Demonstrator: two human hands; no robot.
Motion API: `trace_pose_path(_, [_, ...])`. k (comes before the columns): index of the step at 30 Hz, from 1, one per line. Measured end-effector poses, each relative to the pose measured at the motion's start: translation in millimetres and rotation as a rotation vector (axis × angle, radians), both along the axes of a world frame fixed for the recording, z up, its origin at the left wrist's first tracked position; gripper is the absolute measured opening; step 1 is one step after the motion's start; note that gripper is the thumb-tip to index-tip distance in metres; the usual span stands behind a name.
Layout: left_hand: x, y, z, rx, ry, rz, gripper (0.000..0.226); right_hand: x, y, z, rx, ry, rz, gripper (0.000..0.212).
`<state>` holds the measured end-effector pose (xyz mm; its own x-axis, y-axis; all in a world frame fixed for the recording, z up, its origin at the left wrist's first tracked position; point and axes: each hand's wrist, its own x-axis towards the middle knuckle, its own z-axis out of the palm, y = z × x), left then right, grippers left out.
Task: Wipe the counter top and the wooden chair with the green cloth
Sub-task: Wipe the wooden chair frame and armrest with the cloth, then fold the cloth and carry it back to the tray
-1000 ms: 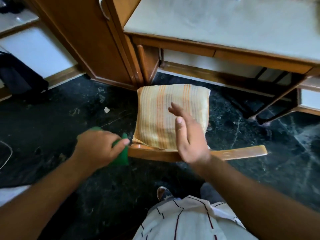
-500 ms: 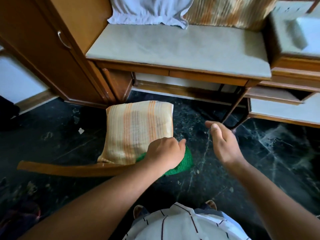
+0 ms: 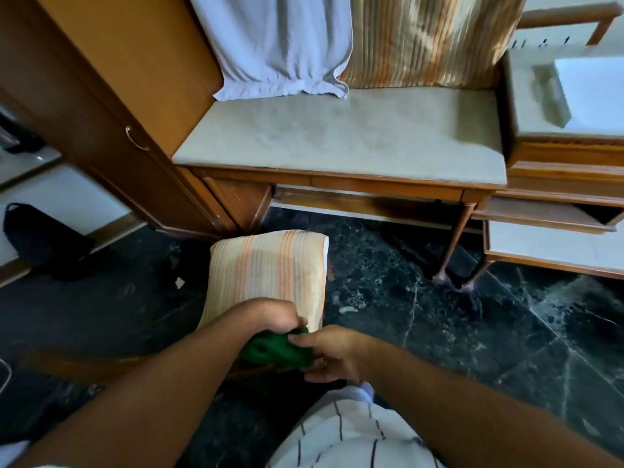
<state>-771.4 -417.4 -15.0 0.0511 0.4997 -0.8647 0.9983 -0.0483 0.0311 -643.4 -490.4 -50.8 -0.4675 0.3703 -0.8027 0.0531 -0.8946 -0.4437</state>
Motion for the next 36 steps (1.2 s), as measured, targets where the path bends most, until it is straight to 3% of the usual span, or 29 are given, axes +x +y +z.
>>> trace_pose_path(4, [10, 33, -6, 0.122, -0.108, 0.389, 0.051, 27, 36, -9, -0.006, 0.048, -0.094, 0.032])
trace_pose_path(9, [94, 116, -15, 0.325, -0.515, 0.934, 0.048, 100, 128, 16, 0.166, -0.045, -0.436, 0.01])
trace_pose_path(12, [168, 177, -3, 0.327, -0.689, 1.168, 0.05, 156, 186, 45, 0.296, -0.212, -0.586, 0.027])
trace_pose_path(15, [239, 223, 22, 0.158, -0.927, 1.326, 0.041, 213, 234, 84, 0.464, -0.496, -0.643, 0.051])
trace_pose_path(18, [296, 258, 38, 0.083, -1.113, 1.322, 0.037, 272, 272, 129, 0.63, -0.694, -0.527, 0.054])
trace_pose_path(22, [360, 301, 58, -0.067, -1.298, 1.056, 0.035, 356, 312, 192, 0.806, -0.731, -0.479, 0.017])
trace_pose_path(25, [401, 329, 67, -0.084, -1.352, 0.934, 0.035, 416, 328, 231, 0.858, -0.638, -0.518, 0.013])
trace_pose_path(27, [430, 342, 71, -0.22, -1.374, 0.94, 0.035, 456, 334, 250, 0.892, -0.527, -0.548, 0.011])
trace_pose_path(30, [469, 351, 73, -0.466, -1.278, 0.964, 0.059, 516, 336, 262, 0.954, -0.327, -0.618, 0.015])
trace_pose_path(32, [494, 359, 74, -0.553, -1.348, 0.979, 0.067, 561, 335, 259, 0.958, -0.274, -0.664, 0.011])
trace_pose_path(34, [518, 369, 79, -0.54, -1.477, 1.0, 0.05, 608, 333, 244, 0.924, -0.312, -0.726, 0.014])
trace_pose_path(36, [542, 380, 87, -0.405, -1.536, 0.971, 0.031, 652, 331, 223, 0.847, -0.438, -0.819, 0.019])
